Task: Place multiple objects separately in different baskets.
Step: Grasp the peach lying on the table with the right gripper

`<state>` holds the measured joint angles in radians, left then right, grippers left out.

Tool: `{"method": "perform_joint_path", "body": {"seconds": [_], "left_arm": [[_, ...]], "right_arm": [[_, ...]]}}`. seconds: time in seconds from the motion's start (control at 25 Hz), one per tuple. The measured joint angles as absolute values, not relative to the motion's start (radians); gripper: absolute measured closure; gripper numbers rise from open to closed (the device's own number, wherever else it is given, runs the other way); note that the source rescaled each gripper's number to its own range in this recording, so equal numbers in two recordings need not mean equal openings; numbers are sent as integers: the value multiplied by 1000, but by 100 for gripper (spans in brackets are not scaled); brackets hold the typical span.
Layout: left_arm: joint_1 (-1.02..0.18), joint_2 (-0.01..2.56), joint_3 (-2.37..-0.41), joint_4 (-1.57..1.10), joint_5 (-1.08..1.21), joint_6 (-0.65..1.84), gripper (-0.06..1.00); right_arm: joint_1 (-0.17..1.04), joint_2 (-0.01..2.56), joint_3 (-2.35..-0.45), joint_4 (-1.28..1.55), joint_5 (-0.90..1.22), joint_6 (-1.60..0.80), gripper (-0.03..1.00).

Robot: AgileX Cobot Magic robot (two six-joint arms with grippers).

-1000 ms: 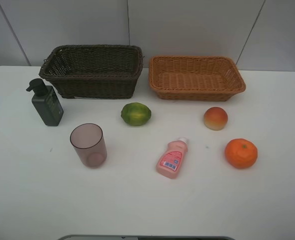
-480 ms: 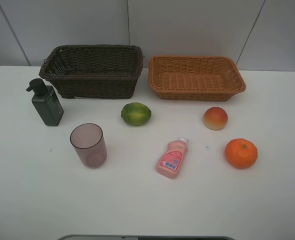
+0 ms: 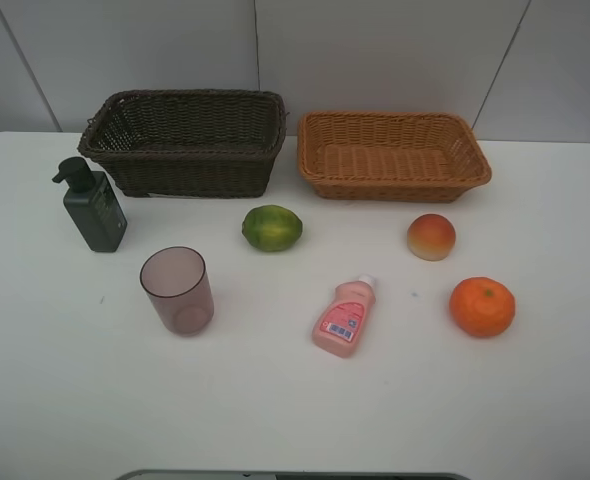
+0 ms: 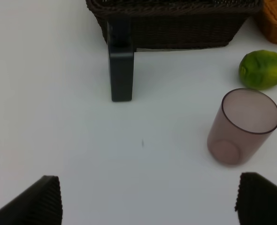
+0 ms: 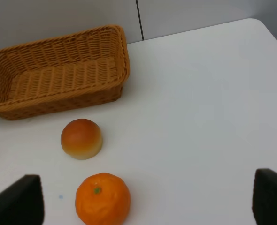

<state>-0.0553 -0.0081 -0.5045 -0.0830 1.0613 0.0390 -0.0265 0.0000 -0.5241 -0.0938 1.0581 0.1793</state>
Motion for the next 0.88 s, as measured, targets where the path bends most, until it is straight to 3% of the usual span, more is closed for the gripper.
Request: {"method": "perform_joint_path", "body": {"seconds": [0.88], "left_arm": [[-55,-8,-504,-83,1061,39,-1]], "right_arm": [[-26,0,-524,-94,1058,179,0]]}}
